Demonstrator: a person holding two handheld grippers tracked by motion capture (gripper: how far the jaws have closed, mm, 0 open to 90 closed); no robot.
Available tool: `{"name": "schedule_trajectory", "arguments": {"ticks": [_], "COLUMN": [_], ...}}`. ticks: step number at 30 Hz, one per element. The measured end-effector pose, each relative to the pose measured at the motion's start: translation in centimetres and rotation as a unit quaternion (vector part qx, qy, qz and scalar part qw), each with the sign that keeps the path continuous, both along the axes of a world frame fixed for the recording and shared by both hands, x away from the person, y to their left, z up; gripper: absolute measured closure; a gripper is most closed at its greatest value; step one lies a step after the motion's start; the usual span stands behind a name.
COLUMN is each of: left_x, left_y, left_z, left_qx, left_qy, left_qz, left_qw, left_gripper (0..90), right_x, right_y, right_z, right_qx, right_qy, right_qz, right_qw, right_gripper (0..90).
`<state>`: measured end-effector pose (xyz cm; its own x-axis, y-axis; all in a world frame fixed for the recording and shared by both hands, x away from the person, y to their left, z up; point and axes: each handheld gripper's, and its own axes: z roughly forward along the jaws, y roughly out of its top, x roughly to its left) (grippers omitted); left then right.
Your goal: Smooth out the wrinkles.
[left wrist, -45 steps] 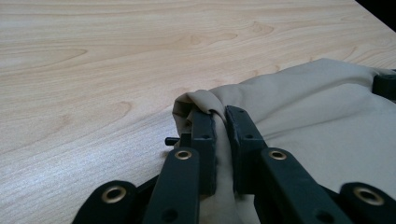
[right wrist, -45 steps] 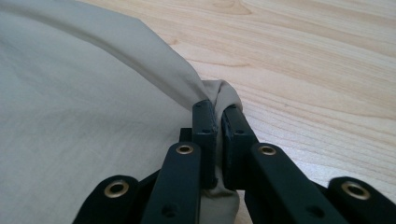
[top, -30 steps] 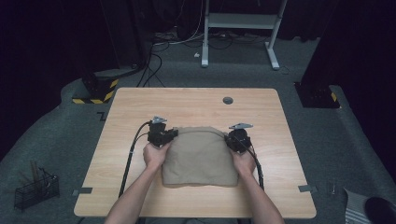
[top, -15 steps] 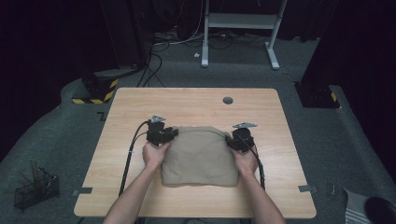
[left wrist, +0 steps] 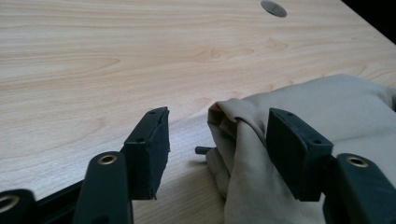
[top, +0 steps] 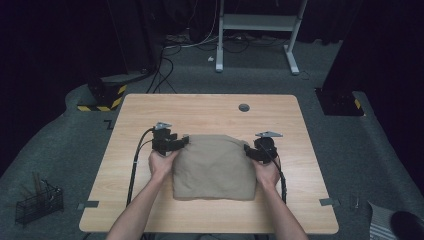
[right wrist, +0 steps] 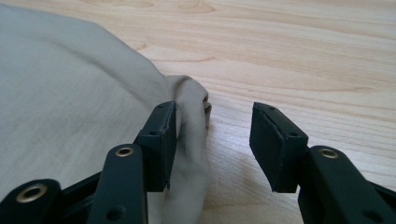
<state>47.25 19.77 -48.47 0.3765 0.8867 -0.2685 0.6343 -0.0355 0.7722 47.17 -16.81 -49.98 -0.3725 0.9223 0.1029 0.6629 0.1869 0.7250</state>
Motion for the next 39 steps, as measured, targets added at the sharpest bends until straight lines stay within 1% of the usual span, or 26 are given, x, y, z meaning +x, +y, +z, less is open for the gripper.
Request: {"name": "schedule_trajectory", "arguments": {"ticks": [4,7,10,13,16,17,18,19,21,23,24,26,27,29,30,31,32,34,35,37,39], "left_x": [-0.3,-0.8,-1.5,-2.5,-3.6,-3.8,-4.0,-4.1,-4.1,-3.8,-3.5,-3.0,-2.7,-2.4,-2.2,-2.1,-2.0,-1.7,-1.5,-1.3,-1.1], "left_y": [0.4,0.7,1.0,0.7,0.0,-0.4,-0.8,-1.3,-2.2,-3.0,-3.2,-3.5,-3.5,-3.6,-3.7,-3.8,-3.8,-3.9,-4.0,-4.1,-4.2], "left_z": [0.5,1.2,2.0,2.6,3.0,3.0,2.9,2.8,2.3,1.6,1.2,0.3,0.0,-0.4,-0.5,-0.6,-0.6,-0.7,-0.8,-1.0,-1.1], "left_qx": [0.005,0.008,0.008,0.007,0.009,0.01,0.017,0.02,0.027,0.04,0.045,0.046,0.048,0.055,0.066,0.075,0.079,0.083,0.087,0.096,0.097], "left_qy": [-0.008,-0.022,-0.036,-0.049,-0.063,-0.066,-0.068,-0.067,-0.06,-0.053,-0.047,-0.033,-0.029,-0.027,-0.028,-0.026,-0.023,-0.016,-0.014,-0.015,-0.015], "left_qz": [0.001,0.002,0.0,-0.015,-0.038,-0.046,-0.056,-0.065,-0.082,-0.088,-0.089,-0.085,-0.083,-0.08,-0.079,-0.078,-0.077,-0.073,-0.071,-0.07,-0.067], "left_qw": [1.0,0.9997,0.9993,0.9986,0.9972,0.9967,0.996,0.9954,0.9945,0.9939,0.9939,0.9948,0.9949,0.9949,0.9944,0.9938,0.9936,0.9938,0.9935,0.9928,0.9929], "left_gripper": [38.5,38.4,38.2,38.2,38.2,38.3,38.2,38.2,37.8,37.6,37.4,37.3,37.4,37.5,37.7,38.0,38.0,38.1,38.1,38.1,38.2], "right_x": [-0.3,-0.7,-1.3,-2.2,-3.0,-3.2,-3.3,-3.4,-3.2,-2.9,-2.7,-2.3,-2.1,-1.8,-1.6,-1.5,-1.4,-1.2,-1.1,-1.0,-1.0], "right_y": [-0.6,-0.9,-1.0,-0.8,-0.1,0.2,0.5,1.0,1.6,1.9,1.9,1.8,1.7,1.3,1.1,1.0,1.0,1.0,1.0,1.0,1.1], "right_z": [0.5,1.2,1.9,2.8,3.2,3.2,3.1,3.0,2.4,1.8,1.4,0.7,0.3,-0.3,-0.5,-0.7,-0.8,-1.1,-1.3,-1.4,-1.5], "right_qx": [0.004,0.007,0.01,0.017,0.023,0.023,0.021,0.017,0.007,0.006,0.005,-0.001,-0.003,-0.004,-0.007,-0.008,-0.012,-0.023,-0.022,-0.022,-0.027], "right_qy": [-0.011,-0.021,-0.04,-0.06,-0.069,-0.068,-0.067,-0.062,-0.052,-0.038,-0.031,-0.014,-0.01,0.001,0.006,0.009,0.01,0.011,0.013,0.011,0.008], "right_qz": [-0.001,-0.003,0.004,0.02,0.045,0.054,0.063,0.07,0.082,0.083,0.082,0.078,0.075,0.068,0.065,0.065,0.064,0.061,0.061,0.059,0.058], "right_qw": [0.9999,0.9998,0.9991,0.9979,0.9963,0.996,0.9955,0.9955,0.9952,0.9958,0.9961,0.9969,0.9971,0.9977,0.9978,0.9978,0.9978,0.9978,0.9978,0.998,0.9979], "right_gripper": [51.2,51.4,52.0,53.8,55.0,55.1,55.2,55.3,55.2,54.9,54.5,54.0,54.1,54.3,54.3,54.4,54.5,54.5,54.5,54.5,54.5]}}
